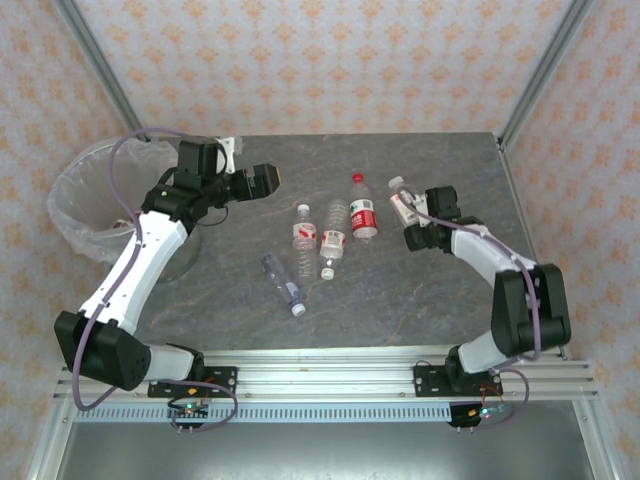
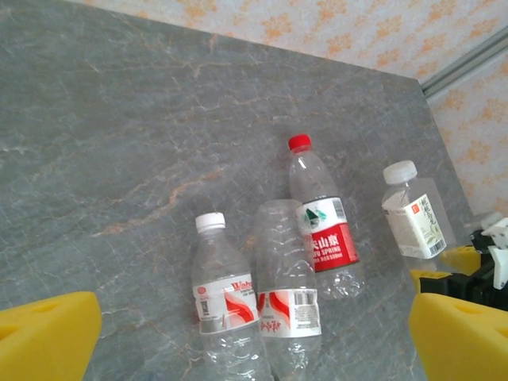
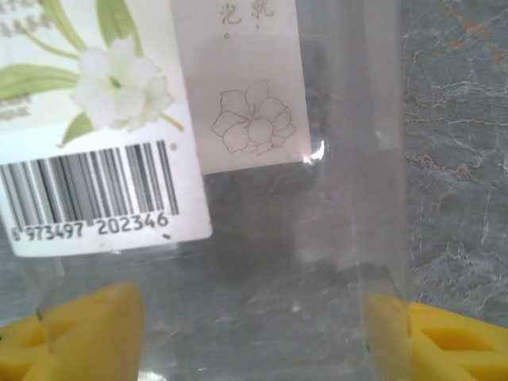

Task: Put the plastic bottles in the bin

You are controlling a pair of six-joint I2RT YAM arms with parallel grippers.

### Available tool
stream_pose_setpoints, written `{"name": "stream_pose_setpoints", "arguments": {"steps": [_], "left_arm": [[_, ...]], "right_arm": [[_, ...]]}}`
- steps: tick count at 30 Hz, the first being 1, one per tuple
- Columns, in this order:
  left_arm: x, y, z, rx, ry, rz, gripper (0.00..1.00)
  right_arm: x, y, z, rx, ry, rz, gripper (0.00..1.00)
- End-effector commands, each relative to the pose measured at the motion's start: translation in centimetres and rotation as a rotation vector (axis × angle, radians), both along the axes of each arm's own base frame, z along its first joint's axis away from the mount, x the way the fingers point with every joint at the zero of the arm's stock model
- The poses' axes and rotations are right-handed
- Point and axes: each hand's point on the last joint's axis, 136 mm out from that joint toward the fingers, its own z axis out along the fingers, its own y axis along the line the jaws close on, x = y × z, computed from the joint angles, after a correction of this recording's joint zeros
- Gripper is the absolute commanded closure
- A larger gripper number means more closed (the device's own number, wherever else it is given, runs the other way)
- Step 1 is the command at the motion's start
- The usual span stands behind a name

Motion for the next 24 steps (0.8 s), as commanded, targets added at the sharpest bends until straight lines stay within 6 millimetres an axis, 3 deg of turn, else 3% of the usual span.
{"name": "stream_pose_setpoints", "arguments": {"steps": [1, 8, 15, 24], "left_arm": [[0.4, -1.6, 0.4, -0.074, -0.014, -0.056, 0.0], [1.1, -2.9, 0.1, -0.156, 0.001, -0.083, 0.0], [1.3, -4.7, -0.4, -0.175, 0.039, -0.134, 0.0], [1.1, -8.1, -0.7, -0.171, 0.062, -0.211, 0.0]], "right_arm": [[0.3, 1.2, 2.6, 0.101, -0.124, -0.087, 1.0], [-1.9, 6.3, 4.4, 0.296, -0.188, -0.012, 1.0], [-2.5, 11.0, 8.0, 0.48, -0.257, 0.087, 1.0], [-2.2, 17.6, 8.7, 0.455, -0.325, 0.253, 1.0]]}}
